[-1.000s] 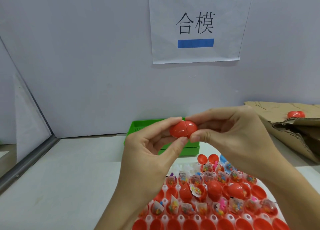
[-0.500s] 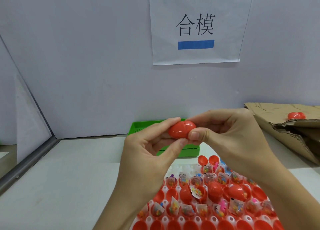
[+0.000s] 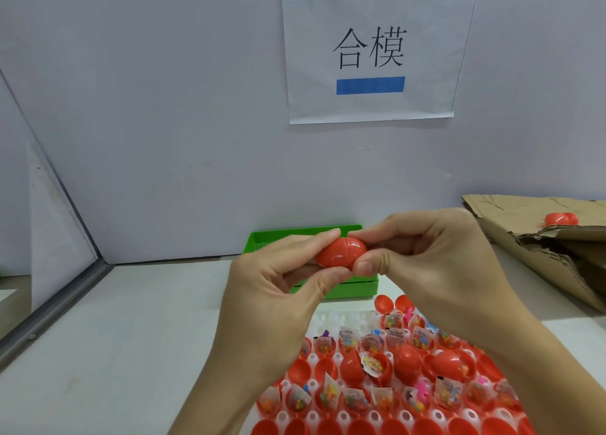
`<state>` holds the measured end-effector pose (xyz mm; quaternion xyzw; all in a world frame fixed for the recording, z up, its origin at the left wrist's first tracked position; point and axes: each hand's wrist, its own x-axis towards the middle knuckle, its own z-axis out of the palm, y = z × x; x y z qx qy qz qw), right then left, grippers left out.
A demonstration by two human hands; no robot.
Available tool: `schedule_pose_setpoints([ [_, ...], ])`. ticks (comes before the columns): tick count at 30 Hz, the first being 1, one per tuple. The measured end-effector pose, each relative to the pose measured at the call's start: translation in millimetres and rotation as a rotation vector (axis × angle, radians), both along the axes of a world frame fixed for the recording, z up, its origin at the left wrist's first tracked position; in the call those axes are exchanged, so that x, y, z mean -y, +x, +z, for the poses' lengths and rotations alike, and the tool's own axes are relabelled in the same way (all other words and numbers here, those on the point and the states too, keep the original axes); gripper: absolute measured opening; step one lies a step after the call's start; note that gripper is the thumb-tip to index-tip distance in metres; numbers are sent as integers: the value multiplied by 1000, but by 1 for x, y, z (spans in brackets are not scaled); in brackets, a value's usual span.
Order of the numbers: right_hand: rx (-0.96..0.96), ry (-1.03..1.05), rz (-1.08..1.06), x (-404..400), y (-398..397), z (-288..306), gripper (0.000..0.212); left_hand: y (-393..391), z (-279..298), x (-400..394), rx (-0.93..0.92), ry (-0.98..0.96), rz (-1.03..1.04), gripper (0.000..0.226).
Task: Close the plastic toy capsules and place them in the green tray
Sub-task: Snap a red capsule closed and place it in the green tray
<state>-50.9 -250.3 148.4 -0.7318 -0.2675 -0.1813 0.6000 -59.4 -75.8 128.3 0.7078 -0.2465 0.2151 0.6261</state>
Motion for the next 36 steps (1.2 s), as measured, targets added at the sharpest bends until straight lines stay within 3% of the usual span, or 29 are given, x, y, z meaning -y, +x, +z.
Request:
schedule_pose_setpoints([
  [11,18,-54,-58,-2,-1,0,32,-1,1,3,171,180,192,33],
  [18,36,-89,-82,-5,0,-1,20,0,-2,6,285,287,303,33],
  [24,-40,83,37,0,-2,3,16,-9,4,11,167,216,186,26],
  [29,-89,120,102,0,-2,4,41,-11,8,7,69,85,97,39],
  [36,-39,148,98,0,0,3,31,-11,14,5,-25,-52,-40,27],
])
